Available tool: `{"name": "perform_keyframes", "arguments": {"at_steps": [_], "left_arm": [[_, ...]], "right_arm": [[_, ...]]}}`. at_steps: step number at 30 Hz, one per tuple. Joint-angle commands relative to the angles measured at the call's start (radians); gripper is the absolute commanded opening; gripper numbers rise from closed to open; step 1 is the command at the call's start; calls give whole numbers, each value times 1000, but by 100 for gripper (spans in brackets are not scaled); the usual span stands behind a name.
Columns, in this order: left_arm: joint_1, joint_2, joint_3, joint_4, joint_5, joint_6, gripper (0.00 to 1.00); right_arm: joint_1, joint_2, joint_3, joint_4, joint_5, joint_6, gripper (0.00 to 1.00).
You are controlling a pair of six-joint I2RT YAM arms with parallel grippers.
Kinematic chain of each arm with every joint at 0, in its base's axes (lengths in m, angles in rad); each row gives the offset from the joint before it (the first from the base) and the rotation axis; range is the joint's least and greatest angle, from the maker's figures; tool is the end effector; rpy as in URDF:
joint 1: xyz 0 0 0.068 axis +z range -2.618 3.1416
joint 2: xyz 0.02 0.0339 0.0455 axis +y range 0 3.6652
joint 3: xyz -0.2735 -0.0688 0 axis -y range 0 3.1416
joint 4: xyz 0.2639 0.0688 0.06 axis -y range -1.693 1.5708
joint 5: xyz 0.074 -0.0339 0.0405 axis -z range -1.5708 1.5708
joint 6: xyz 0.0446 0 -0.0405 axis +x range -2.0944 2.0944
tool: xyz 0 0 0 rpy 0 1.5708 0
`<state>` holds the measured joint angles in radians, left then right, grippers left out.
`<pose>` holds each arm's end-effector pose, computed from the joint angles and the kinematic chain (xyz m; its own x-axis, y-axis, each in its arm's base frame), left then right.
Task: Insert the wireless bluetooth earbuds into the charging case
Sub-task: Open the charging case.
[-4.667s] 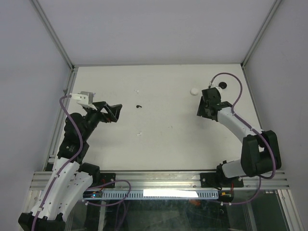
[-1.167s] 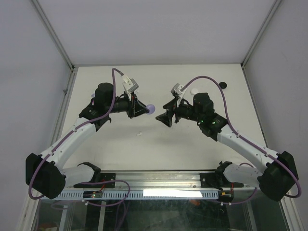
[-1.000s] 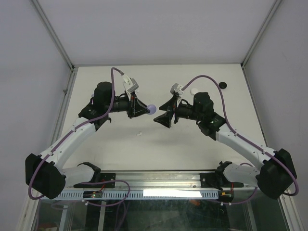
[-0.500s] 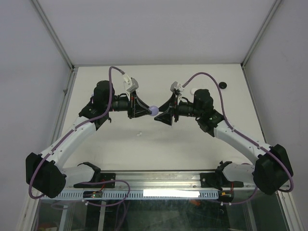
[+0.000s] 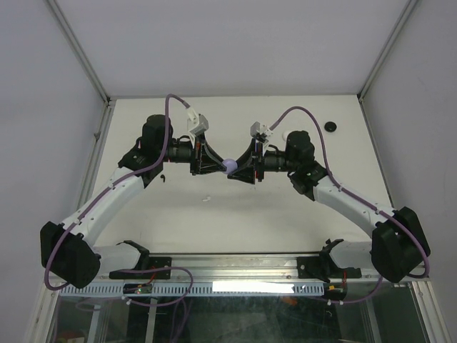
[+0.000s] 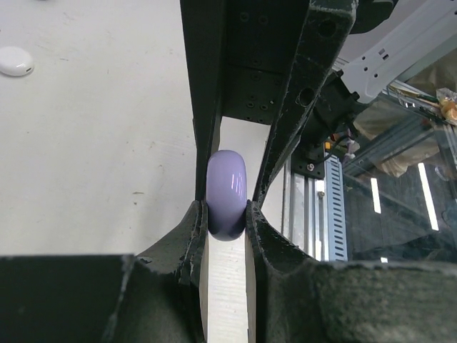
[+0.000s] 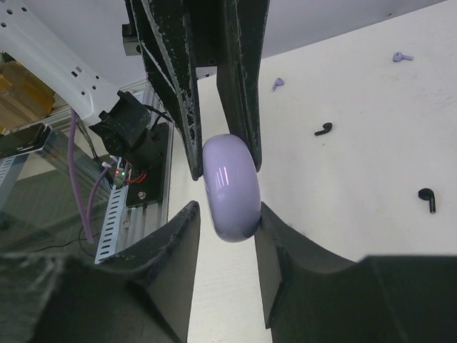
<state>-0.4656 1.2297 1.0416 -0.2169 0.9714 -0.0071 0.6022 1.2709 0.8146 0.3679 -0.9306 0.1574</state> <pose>0.2427 -0.1632 0.3418 -0.3587 0.1757 -0.9168 0.9289 0.1646 -0.3318 0.2293 0.2010 0.3035 -0.2281 -0.0432 -0.9727 -0.9730 0.0471 0.2261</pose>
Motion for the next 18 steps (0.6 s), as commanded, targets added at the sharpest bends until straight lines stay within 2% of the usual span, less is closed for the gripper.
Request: {"name": "perform_keyframes", "arguments": {"at_steps": [1,10,18], "left_arm": [[-7,-1,59,-41,10,71,0],[-8,11,102,-152,-25,134,0],[-16,17,110,-177,-41,149,0]], "right_arm": [[-3,-9,10,96,-52,12,37],[-3,-9,-9,185,-73,59,30],[-2,-2,-18,246,-102,99,29]]}}
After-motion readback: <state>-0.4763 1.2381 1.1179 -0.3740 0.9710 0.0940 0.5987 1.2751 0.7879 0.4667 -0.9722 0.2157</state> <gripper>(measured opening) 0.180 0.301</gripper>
